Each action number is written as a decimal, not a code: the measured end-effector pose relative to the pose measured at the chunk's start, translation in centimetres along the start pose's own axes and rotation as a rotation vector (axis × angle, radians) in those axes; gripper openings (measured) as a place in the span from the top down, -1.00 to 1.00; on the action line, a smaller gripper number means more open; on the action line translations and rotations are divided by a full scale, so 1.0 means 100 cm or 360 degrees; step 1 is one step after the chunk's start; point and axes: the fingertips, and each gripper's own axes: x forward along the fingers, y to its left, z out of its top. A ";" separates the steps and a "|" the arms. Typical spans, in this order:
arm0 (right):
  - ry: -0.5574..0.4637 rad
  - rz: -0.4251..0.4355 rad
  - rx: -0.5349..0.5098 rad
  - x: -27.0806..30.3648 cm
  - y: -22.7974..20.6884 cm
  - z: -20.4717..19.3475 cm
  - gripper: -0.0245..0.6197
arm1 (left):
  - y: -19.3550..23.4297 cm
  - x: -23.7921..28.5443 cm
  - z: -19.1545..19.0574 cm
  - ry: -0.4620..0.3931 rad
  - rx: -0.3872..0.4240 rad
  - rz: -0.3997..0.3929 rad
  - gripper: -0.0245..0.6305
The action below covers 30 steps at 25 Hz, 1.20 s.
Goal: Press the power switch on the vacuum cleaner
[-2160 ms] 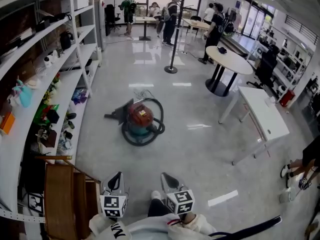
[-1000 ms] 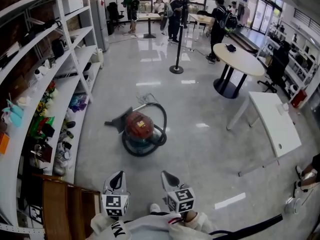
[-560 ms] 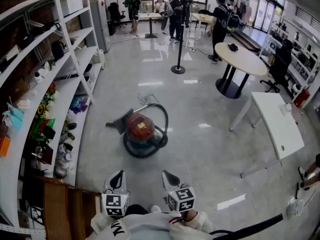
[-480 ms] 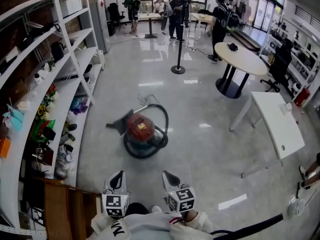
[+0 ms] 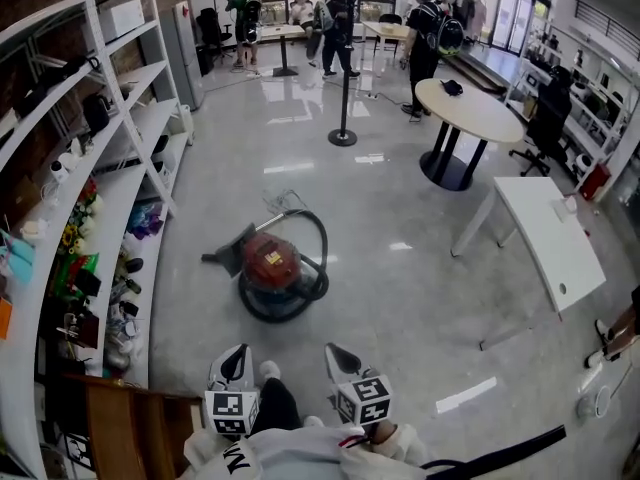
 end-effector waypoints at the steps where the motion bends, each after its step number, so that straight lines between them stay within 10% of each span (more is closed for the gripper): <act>1: 0.0000 -0.0008 0.0001 0.003 -0.002 0.001 0.92 | 0.001 0.005 0.001 -0.0005 0.0001 -0.0008 0.93; 30: 0.0087 -0.0069 -0.0002 0.182 -0.004 0.070 0.92 | 0.135 0.148 0.026 0.0066 -0.0045 -0.0102 0.93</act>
